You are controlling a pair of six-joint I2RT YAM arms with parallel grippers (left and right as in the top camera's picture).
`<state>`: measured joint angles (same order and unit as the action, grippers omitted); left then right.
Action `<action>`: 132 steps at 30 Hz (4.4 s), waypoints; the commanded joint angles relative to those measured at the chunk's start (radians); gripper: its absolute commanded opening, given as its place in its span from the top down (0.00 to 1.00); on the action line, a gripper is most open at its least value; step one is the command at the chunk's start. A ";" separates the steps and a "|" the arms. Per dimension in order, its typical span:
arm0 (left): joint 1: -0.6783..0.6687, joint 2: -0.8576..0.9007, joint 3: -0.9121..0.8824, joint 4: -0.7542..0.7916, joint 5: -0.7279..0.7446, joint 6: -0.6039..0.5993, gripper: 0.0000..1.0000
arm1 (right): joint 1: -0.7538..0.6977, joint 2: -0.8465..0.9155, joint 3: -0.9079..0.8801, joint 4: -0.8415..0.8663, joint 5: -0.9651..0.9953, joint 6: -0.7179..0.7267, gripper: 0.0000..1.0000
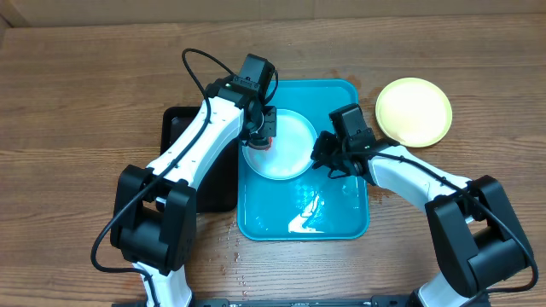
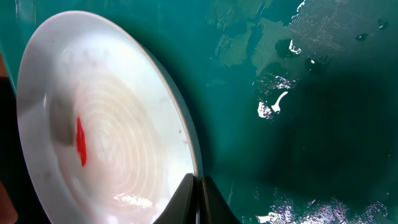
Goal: Clean dirty plates on tray and stack at the side
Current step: 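Rub the sponge across the white plate with the left gripper, then return the sponge to the black tray with the left gripper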
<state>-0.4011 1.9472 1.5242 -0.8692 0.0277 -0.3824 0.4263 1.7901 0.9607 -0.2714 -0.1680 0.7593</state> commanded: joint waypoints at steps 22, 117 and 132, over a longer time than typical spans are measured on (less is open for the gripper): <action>-0.028 0.230 -0.002 0.040 0.320 0.140 0.96 | 0.000 0.006 -0.005 0.013 0.006 0.001 0.96; 0.149 -0.141 0.117 -0.099 0.256 0.063 0.96 | 0.000 0.006 -0.005 0.041 0.010 0.000 0.60; 0.186 -0.177 -0.037 -0.324 -0.219 -0.105 0.96 | 0.011 0.008 -0.005 0.047 0.071 -0.001 0.64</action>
<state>-0.2153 1.7542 1.5486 -1.1946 -0.0933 -0.4400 0.4263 1.7927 0.9607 -0.2287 -0.1143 0.7586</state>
